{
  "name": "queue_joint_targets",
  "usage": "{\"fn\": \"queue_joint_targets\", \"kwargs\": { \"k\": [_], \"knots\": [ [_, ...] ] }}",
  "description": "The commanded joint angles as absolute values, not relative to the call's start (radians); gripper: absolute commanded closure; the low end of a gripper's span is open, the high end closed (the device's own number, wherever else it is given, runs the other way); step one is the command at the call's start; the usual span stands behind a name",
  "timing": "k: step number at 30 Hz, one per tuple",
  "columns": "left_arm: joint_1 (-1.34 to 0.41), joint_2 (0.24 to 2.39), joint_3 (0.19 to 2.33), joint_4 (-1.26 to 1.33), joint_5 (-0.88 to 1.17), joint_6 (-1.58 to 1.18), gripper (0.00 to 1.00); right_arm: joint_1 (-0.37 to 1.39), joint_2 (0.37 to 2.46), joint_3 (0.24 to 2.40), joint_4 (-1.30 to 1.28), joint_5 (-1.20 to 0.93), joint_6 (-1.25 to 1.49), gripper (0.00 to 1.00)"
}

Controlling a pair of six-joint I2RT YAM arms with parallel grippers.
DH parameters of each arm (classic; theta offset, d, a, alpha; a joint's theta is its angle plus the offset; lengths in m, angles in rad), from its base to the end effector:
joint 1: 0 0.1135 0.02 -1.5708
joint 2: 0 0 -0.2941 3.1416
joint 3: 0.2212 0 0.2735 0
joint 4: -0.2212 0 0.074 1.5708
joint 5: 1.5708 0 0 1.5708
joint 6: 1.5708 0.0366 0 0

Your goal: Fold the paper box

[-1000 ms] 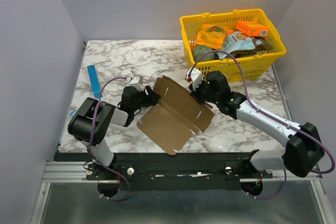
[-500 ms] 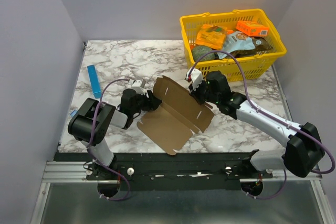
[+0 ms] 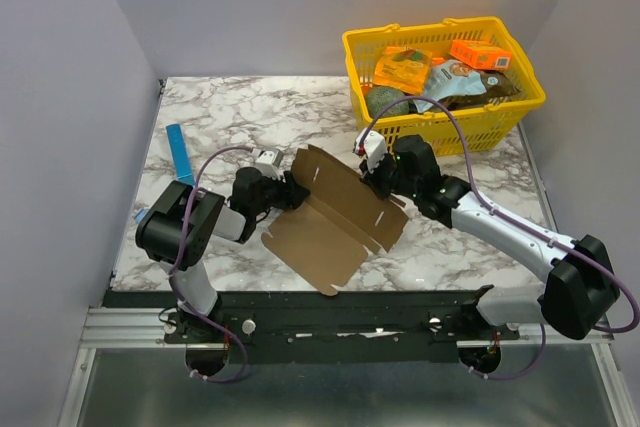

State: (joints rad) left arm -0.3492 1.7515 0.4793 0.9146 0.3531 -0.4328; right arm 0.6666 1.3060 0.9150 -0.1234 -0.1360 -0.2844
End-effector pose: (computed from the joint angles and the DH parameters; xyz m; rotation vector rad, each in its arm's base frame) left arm 0.2871 -0.1180 0.1275 0.1628 1.9960 -0.8534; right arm 0.2395 0.1947 0.2969 -1.0355 1.8289 0.3732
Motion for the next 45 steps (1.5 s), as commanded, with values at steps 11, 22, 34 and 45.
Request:
{"fn": "queue_joint_targets", "kwargs": {
  "k": [11,22,34,45],
  "knots": [
    [-0.420,1.727,0.419,0.977,0.281,-0.449,0.60,0.672,1.296,0.914,-0.121,-0.141,-0.285,0.99],
    [-0.549,1.614,0.379,0.896,0.066,-0.446,0.75,0.672,1.298,0.917,-0.121,-0.146,-0.288,0.99],
    [-0.658,1.585,0.413,0.795,-0.092,-0.598,0.83,0.672,1.287,0.908,-0.112,-0.146,-0.270,0.99],
    [-0.675,1.621,0.380,0.876,-0.166,-0.698,0.80,0.672,1.272,0.891,-0.110,-0.104,-0.245,0.99]
  ]
}}
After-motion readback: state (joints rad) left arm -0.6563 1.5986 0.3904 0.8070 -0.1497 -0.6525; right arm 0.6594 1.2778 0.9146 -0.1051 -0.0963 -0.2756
